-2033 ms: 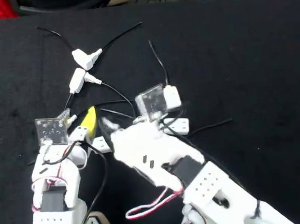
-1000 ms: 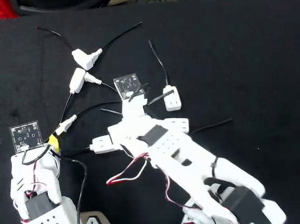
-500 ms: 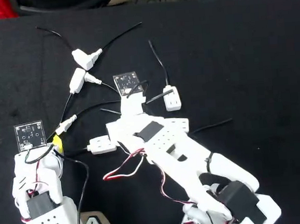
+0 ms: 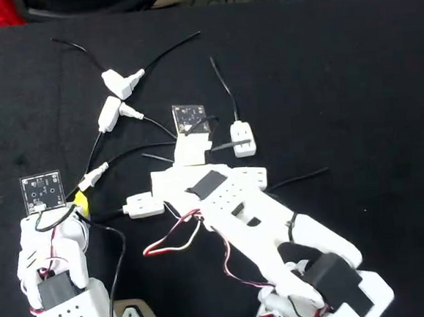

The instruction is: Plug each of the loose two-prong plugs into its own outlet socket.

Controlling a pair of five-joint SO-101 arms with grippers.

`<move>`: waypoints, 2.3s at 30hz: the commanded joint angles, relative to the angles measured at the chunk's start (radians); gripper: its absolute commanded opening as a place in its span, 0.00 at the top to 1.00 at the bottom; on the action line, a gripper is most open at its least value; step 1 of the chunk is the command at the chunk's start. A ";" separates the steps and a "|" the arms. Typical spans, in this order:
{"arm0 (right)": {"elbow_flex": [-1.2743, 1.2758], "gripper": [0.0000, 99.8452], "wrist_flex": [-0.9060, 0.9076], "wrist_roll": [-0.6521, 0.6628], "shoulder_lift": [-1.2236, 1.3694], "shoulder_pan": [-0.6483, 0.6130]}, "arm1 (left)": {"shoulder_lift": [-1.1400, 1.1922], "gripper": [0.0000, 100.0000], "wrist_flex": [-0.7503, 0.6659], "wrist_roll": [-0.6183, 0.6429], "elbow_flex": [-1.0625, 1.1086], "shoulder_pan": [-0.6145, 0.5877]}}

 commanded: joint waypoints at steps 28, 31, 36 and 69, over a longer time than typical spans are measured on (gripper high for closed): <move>-0.392 0.99 0.267 0.046 0.417 -0.150 | -0.003 0.77 0.003 -0.006 0.018 0.004; -0.409 0.99 0.301 0.032 0.449 -0.192 | -0.003 0.77 0.003 -0.006 0.018 0.004; -0.407 0.99 0.350 0.029 0.449 -0.221 | -0.003 0.77 0.003 -0.006 0.018 0.004; -0.507 0.98 0.285 0.381 0.387 0.161 | -0.003 0.78 0.005 -0.006 0.019 0.002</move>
